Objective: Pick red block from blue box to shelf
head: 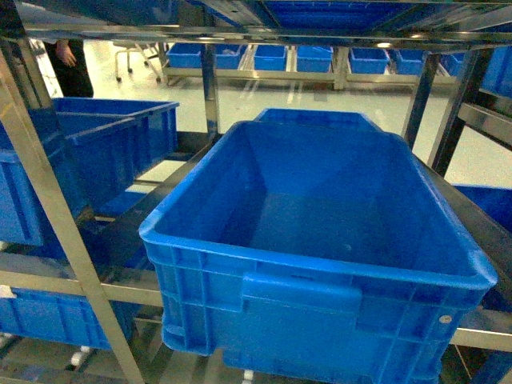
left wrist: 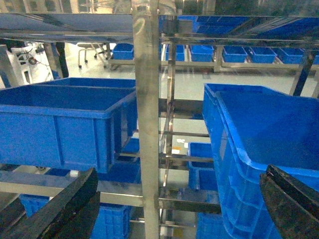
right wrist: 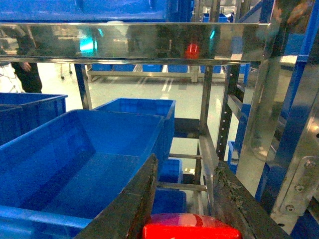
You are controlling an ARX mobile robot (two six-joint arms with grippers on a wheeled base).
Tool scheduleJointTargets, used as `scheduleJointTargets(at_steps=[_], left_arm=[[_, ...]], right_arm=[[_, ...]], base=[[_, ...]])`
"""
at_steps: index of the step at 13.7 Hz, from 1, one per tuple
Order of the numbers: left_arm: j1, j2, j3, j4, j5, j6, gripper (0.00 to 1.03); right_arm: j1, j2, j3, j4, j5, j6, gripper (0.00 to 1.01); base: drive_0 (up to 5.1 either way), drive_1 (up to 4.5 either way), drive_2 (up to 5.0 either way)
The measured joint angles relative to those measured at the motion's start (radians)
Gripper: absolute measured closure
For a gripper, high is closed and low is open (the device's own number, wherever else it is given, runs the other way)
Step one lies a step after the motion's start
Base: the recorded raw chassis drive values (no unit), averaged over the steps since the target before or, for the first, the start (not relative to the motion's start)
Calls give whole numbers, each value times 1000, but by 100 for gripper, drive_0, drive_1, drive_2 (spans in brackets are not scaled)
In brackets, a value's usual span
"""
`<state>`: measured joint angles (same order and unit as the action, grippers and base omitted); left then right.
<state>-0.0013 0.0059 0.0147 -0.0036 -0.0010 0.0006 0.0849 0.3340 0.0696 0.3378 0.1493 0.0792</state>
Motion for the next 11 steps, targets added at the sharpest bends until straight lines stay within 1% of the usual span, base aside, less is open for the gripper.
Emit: scheduleJointTargets(at_steps=[11], left_arm=[[0, 0, 0, 0, 0, 0, 5]], right_arm=[[0, 0, 0, 0, 0, 0, 73]], base=[[0, 0, 0]])
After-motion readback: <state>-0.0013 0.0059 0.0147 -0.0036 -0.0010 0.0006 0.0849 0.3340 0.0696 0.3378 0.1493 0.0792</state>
